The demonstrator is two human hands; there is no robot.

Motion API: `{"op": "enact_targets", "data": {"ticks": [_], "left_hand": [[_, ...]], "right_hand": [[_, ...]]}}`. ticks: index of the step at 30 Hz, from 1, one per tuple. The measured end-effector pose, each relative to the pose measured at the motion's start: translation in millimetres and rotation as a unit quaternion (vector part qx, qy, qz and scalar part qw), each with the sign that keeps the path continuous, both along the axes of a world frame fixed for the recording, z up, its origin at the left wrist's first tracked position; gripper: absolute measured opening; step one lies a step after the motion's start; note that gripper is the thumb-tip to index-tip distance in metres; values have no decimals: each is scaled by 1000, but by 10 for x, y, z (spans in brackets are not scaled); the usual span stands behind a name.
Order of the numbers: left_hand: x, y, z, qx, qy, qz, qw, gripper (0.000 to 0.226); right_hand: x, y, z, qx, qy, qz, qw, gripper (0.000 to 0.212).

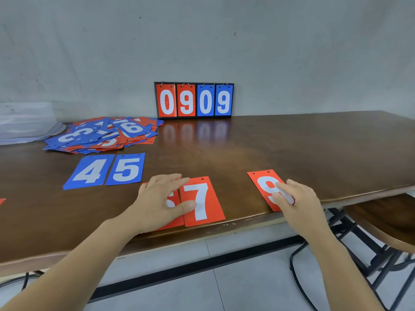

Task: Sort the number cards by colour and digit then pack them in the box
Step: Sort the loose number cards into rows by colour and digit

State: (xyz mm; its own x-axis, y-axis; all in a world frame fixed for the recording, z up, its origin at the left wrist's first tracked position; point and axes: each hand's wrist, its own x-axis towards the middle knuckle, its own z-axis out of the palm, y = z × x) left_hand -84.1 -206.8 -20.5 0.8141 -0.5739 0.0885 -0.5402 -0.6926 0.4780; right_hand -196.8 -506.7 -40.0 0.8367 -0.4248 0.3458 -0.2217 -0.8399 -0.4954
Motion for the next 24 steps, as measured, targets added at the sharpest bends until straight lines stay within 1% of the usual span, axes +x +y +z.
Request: {"op": "enact_targets", "data": {"ticks": [2, 4, 5, 6, 7, 9, 12, 16, 19, 21, 24], "left_hand": [[0, 36, 62, -31, -3, 13, 999, 81], [22, 101, 100, -51, -11, 17, 998, 83], [41, 141, 114, -53, -16, 17, 998, 85], [57, 182, 136, -50, -19, 18, 998, 84], [88, 227, 156, -44, -19, 20, 999, 79], [170, 318, 208, -35, -21, 26, 999, 70], [349, 489, 273, -22, -31, 37, 999, 63], [666, 818, 324, -24, -51, 53, 997, 59], [1007, 1108, 384, -6, -63, 55, 997, 60], [1257, 1320, 446, 4, -57, 58, 997, 60], [1632, 1683, 504, -5, -19, 80, 997, 56]], "right_hand": [[12, 114, 75, 9, -33, -5, 999, 25], [65, 273, 145, 9, -59, 8, 998, 18], [105, 374, 182, 13, -66, 22, 997, 19], [161, 483, 221, 14, -68, 37, 997, 24], [223, 602, 264, 11, -66, 52, 996, 30], [374, 845, 353, -4, -59, 79, 995, 34], [659, 1203, 478, -17, -45, 117, 992, 36], [1123, 1633, 653, -35, -14, 154, 987, 37], [1529, 1945, 801, -55, 12, 174, 983, 38], [1803, 2142, 895, -62, 44, 181, 981, 38], [2208, 2381, 997, -47, 92, 182, 978, 33]]}}
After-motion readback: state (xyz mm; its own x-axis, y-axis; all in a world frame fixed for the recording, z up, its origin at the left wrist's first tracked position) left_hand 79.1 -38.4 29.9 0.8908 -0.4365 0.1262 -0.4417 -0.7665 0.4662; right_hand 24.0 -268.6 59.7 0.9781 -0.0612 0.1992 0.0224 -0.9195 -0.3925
